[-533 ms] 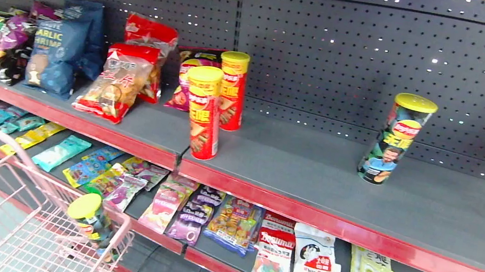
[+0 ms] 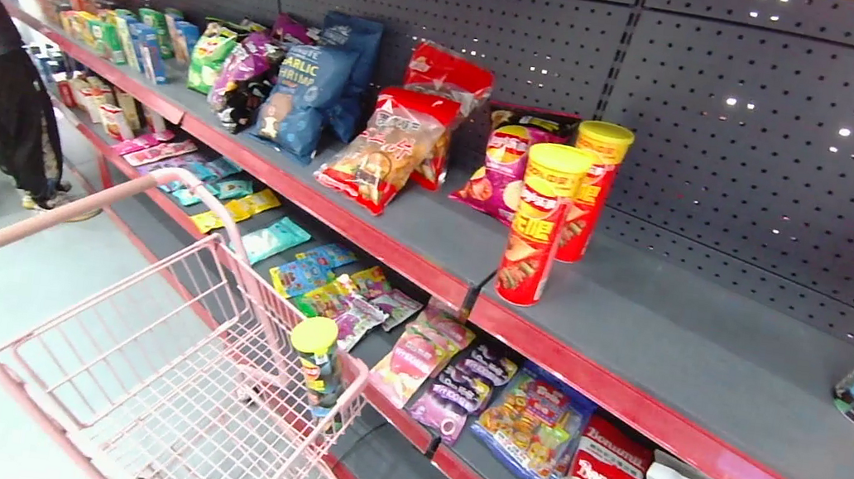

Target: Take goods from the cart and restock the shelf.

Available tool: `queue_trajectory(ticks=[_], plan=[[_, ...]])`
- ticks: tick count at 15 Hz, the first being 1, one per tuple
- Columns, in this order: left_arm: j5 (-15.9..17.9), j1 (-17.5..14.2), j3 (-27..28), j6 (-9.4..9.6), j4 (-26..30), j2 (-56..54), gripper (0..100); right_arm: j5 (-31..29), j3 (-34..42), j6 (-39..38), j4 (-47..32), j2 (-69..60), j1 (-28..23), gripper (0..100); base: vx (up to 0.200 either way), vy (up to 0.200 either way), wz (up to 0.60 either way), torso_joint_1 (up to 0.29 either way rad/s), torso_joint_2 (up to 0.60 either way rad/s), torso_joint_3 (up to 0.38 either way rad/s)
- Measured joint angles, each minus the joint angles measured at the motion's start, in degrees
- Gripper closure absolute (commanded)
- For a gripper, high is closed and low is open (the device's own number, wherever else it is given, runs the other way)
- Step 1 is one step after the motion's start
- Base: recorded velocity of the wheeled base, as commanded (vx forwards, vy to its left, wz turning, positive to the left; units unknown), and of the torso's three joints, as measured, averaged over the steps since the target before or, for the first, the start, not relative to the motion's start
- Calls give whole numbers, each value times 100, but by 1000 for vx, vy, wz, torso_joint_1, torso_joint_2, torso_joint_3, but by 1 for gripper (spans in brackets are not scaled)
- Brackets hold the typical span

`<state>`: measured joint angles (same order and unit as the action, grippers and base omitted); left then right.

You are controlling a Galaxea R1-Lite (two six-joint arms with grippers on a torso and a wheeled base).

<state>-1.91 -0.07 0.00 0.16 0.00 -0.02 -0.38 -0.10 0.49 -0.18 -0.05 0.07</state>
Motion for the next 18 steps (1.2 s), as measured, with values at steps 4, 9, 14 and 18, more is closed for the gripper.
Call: queue_trajectory(ticks=[4,9,14,18], plan=[[2,0,0,2,0,0,0,-5,0,-16,2,0,-2,0,0,0,0,-19,32,25],[0,0,0,2,0,0,0,-9,5,-24,0,0,0,0,0,0,0,-138,339,194],[2,0,0,2,2,0,0,-6,0,-33,0,0,0,0,0,0,0,-150,386,224],[6,0,0,6,2,0,0,-9,2,-38,0,-2,0,0,0,0,0,-177,475,289]])
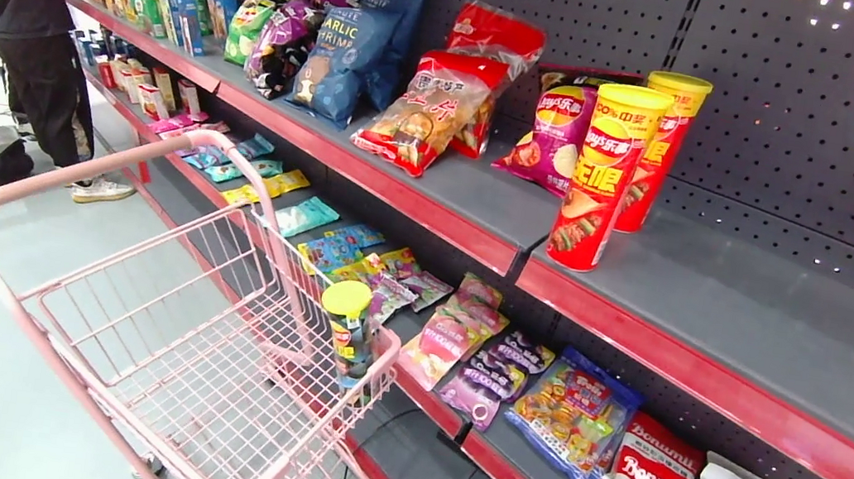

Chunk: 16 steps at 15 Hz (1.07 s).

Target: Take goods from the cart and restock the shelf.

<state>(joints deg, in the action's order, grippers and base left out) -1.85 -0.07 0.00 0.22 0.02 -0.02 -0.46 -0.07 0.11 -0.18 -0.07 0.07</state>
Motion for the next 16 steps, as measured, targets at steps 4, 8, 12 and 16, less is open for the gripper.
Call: queue_trajectory(ticks=[4,8,12,16], plan=[[7,0,0,27,0,0,0,-5,0,0,-4,0,0,0,0,0,0,-183,510,325],[486,21,457,101,-21,189,0,2,0,11,2,2,0,0,0,0,0,-37,104,69],[588,56,1738,-471,-711,2163,0,2,0,35,2,2,0,0,0,0,0,0,0,0],[1063,98,2470,-445,-2950,5983,0,2,-2,32,2,2,0,0,0,0,0,0,0,0]])
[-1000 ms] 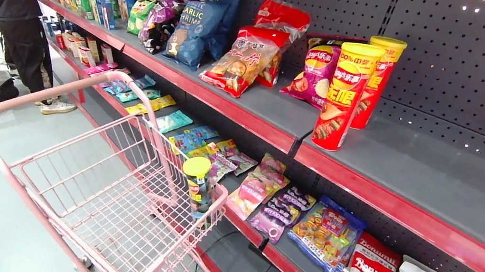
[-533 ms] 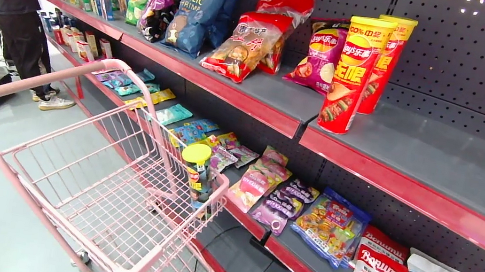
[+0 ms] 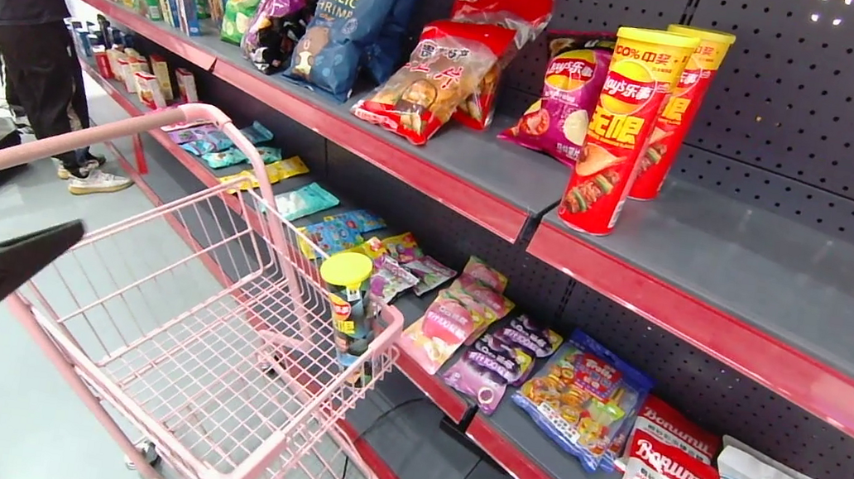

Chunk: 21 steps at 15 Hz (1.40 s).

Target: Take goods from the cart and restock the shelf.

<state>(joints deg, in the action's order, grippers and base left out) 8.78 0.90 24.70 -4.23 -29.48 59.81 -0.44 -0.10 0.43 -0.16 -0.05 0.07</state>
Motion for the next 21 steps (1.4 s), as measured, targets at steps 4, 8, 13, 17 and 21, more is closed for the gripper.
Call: queue_trajectory(ticks=[4,8,13,17,21], plan=[[756,240,578,385,-1990,3311,0,0,0,9,-2,0,0,0,0,0,0,0,0,0],[1276,601,1242,603,-2798,5133,0,0,0,6,0,0,0,0,0,0,0,0,0,0],[1345,1189,1882,623,-2864,6170,0,0,2,9,-2,0,-2,0,0,0,0,0,0,0],[1331,1397,2291,625,-2893,6624,0,0,2,9,-2,-2,0,0,0,0,0,0,0,0],[1303,1477,2554,625,-2886,6924,0,0,2,9,0,0,0,0,0,0,0,0,0,0]])
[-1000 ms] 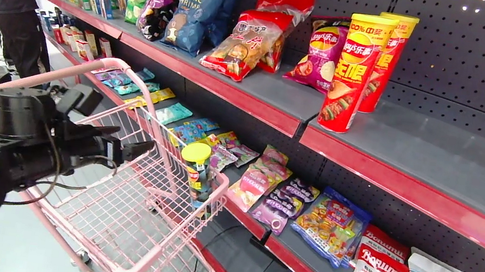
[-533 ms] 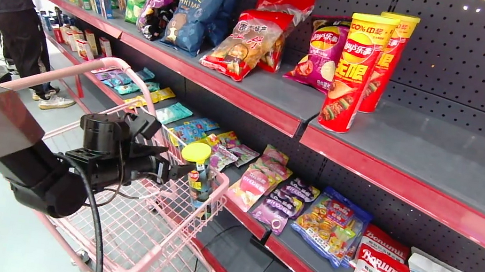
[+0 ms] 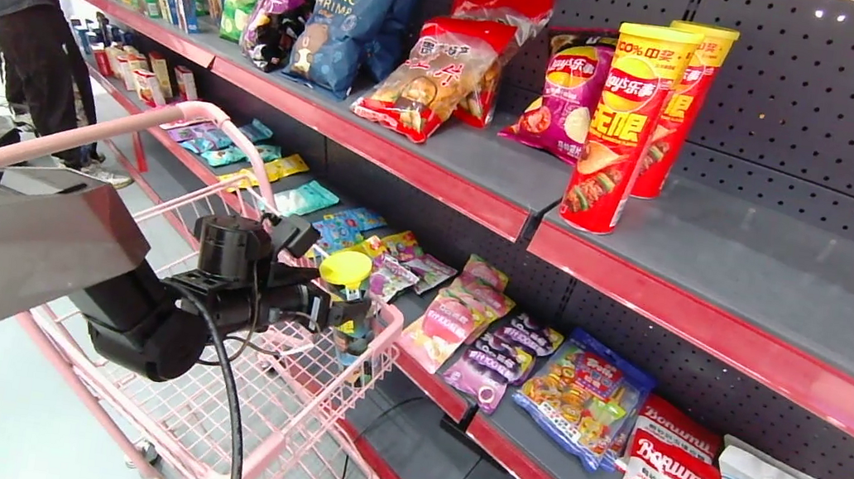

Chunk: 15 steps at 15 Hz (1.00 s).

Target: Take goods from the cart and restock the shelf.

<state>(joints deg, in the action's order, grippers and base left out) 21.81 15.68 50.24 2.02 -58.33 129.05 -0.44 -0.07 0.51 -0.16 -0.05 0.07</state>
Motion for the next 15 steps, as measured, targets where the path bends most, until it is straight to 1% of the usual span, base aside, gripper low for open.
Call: queue_trajectory(ticks=[2,3,7,10,12,13,15], plan=[[-9,11,98,2,0,105,0,0,-2,0,-2,0,0,0,0,0,0,0,0,0],[-9,22,155,0,0,155,100,0,-2,0,-2,0,0,0,0,0,0,0,0,0],[-5,15,401,0,9,332,100,0,-2,0,-2,0,0,0,0,0,0,0,0,0],[-16,20,397,-2,-12,345,100,0,-2,0,-2,0,0,0,0,0,0,0,0,0],[-41,9,343,-39,72,163,100,1,-2,-2,-2,0,0,0,0,0,0,0,0,0],[-51,-2,307,-68,195,-35,100,0,-2,-2,-2,-2,0,0,0,0,0,0,0,0],[-55,-44,227,-180,712,-599,100,0,-2,-2,-2,-2,0,0,0,0,0,0,0,0]])
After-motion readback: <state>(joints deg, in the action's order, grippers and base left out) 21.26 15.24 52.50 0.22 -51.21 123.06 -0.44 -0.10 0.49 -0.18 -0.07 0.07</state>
